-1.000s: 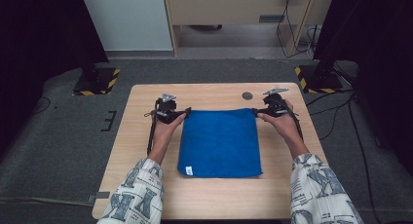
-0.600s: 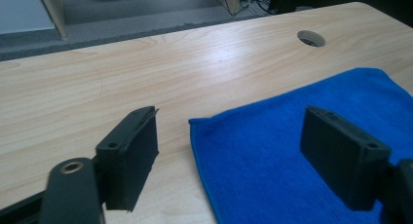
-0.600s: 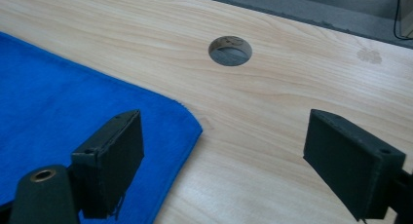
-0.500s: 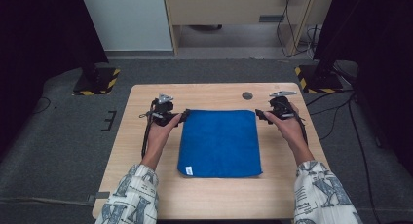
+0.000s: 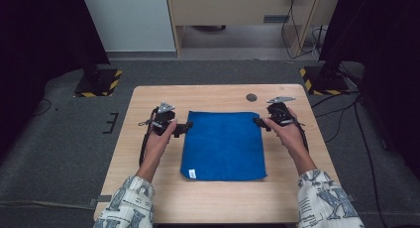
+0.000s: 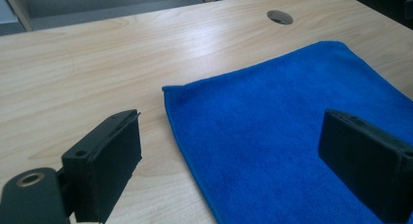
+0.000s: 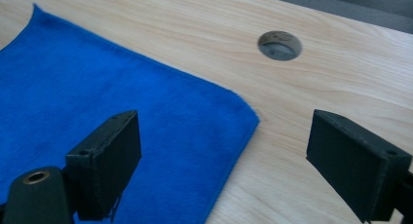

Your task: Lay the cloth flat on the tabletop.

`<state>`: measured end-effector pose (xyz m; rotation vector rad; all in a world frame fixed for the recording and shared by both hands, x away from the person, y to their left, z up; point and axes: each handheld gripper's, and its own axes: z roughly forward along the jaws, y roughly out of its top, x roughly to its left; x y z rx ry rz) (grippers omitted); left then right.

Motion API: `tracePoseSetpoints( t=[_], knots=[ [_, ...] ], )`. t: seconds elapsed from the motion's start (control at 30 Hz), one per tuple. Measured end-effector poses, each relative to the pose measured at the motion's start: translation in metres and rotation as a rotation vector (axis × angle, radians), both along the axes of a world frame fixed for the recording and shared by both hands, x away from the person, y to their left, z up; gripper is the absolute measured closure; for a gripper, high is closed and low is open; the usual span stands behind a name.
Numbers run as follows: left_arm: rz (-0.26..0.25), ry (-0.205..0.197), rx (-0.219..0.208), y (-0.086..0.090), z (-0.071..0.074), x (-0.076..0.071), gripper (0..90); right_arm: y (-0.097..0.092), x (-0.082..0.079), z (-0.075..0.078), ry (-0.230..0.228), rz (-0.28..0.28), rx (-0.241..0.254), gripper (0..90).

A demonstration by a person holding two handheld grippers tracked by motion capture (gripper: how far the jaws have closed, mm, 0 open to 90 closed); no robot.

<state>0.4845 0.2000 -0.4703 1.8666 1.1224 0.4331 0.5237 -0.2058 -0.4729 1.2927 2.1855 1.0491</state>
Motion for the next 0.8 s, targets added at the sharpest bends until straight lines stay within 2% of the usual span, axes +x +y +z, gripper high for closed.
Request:
tracePoseSetpoints(
  t=[0.03,0.17,0.27,0.33,0.47,0.53,0.63,0.67,0.8],
  knots=[
    [0.002,0.0,-0.008,0.0,-0.002,-0.001,8.0,0.003,-0.001,0.0,0.0,0.007,-0.005,12.6],
    [0.002,0.002,0.003,0.002,-0.006,-0.003,8.0,0.013,-0.004,0.0,0.002,0.021,0.002,12.9],
    [0.004,0.009,-0.012,0.006,-0.01,-0.005,8.3,0.03,-0.009,-0.001,0.005,0.054,0.001,12.8],
    [0.01,0.004,0.0,0.009,-0.013,-0.006,8.4,0.038,-0.012,-0.001,0.006,0.071,0.004,12.8],
    [0.021,0.005,-0.005,0.014,-0.02,-0.011,8.8,0.051,-0.017,-0.002,0.008,0.098,0.001,13.3],
    [0.023,0.007,0.02,0.018,-0.02,-0.016,9.4,0.069,-0.028,-0.001,0.014,0.14,0.003,16.3],
    [0.016,-0.001,0.017,0.019,-0.019,-0.019,9.4,0.079,-0.036,0.0,0.012,0.171,0.008,15.4],
    [0.018,-0.004,0.025,0.019,-0.02,-0.02,9.4,0.09,-0.045,0.0,0.014,0.209,0.014,15.1],
    [0.014,-0.006,0.025,0.023,-0.021,-0.019,9.4,0.109,-0.057,-0.004,0.022,0.277,0.003,13.3]
  ],
)
